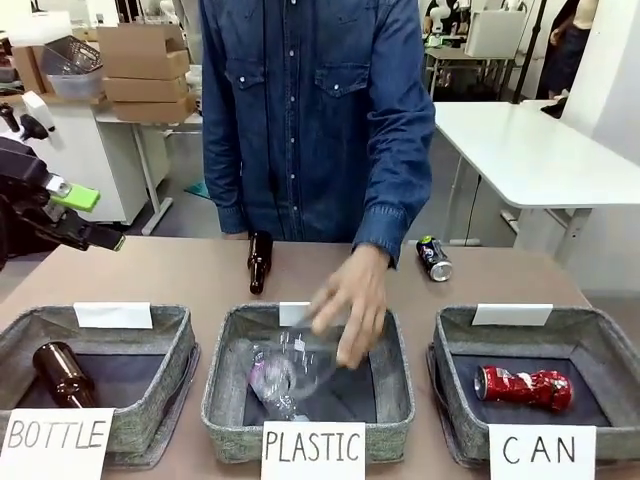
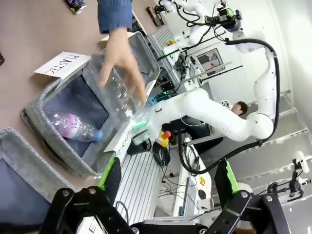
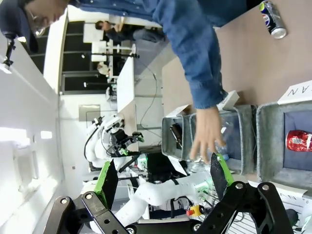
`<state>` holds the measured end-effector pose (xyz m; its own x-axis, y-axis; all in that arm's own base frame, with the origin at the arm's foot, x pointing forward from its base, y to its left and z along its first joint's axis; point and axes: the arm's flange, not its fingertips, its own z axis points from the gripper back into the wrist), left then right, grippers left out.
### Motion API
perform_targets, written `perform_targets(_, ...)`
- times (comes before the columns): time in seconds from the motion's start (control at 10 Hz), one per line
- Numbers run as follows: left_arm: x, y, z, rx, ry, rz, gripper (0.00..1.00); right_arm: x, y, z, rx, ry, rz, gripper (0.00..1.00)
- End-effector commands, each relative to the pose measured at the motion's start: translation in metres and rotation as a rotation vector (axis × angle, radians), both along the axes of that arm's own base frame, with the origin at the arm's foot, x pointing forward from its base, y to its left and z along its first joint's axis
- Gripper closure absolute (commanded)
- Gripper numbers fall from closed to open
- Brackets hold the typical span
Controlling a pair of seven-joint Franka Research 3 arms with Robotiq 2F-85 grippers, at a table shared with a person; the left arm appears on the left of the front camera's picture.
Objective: Sort the can waste into the basket.
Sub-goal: Pick up the can waste from the table and place it in the right Fabric basket.
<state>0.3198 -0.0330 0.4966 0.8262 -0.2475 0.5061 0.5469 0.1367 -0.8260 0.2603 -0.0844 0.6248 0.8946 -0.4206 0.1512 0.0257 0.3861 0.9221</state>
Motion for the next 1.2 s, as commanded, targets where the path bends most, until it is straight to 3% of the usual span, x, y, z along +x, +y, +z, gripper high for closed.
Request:
perform_targets(0.0, -0.001, 0.005, -0.002, -0.005, -0.008, 0.003, 0.0, -0.002, -0.003, 0.0, -0.011, 0.004, 0.012, 0.0)
perform_targets(0.3, -0.001, 0.005, -0.002, -0.005, -0.008, 0.003, 0.0, 0.0, 0.0, 0.0, -0.001, 0.001, 0.0, 0.0)
perform_targets(0.4, -0.001, 0.005, -0.002, -0.005, -0.008, 0.003, 0.0, 0.016, 0.032, -0.015, -0.435, 0.014, -0.028, 0.0)
perform_targets(0.5, -0.001, 0.005, -0.002, -0.005, -0.008, 0.003, 0.0, 0.044, 0.058, -0.038, -0.774, -0.001, -0.051, 0.0)
perform_targets(0.6, -0.001, 0.005, -0.002, -0.005, -0.008, 0.003, 0.0, 0.069, 0.07, -0.064, -1.036, -0.027, -0.06, 0.0)
perform_targets(0.7, -0.001, 0.005, -0.002, -0.005, -0.008, 0.003, 0.0, 0.082, 0.078, -0.088, -1.131, -0.045, 0.004, 0.0)
perform_targets(0.8, -0.001, 0.005, -0.002, -0.005, -0.008, 0.003, 0.0, 0.081, 0.086, -0.1, -1.156, -0.076, 0.026, 0.0)
perform_targets(0.9, -0.001, 0.005, -0.002, -0.005, -0.008, 0.003, 0.0, 0.068, 0.085, -0.092, -1.061, -0.109, -0.008, 0.0)
perform_targets(1.0, -0.001, 0.005, -0.002, -0.005, -0.008, 0.003, 0.0, 0.074, 0.095, -0.084, -0.838, -0.054, 0.034, 0.0)
perform_targets(1.1, -0.001, 0.005, -0.002, -0.005, -0.008, 0.003, 0.0, 0.074, 0.095, -0.084, -0.838, -0.054, 0.034, 0.0)
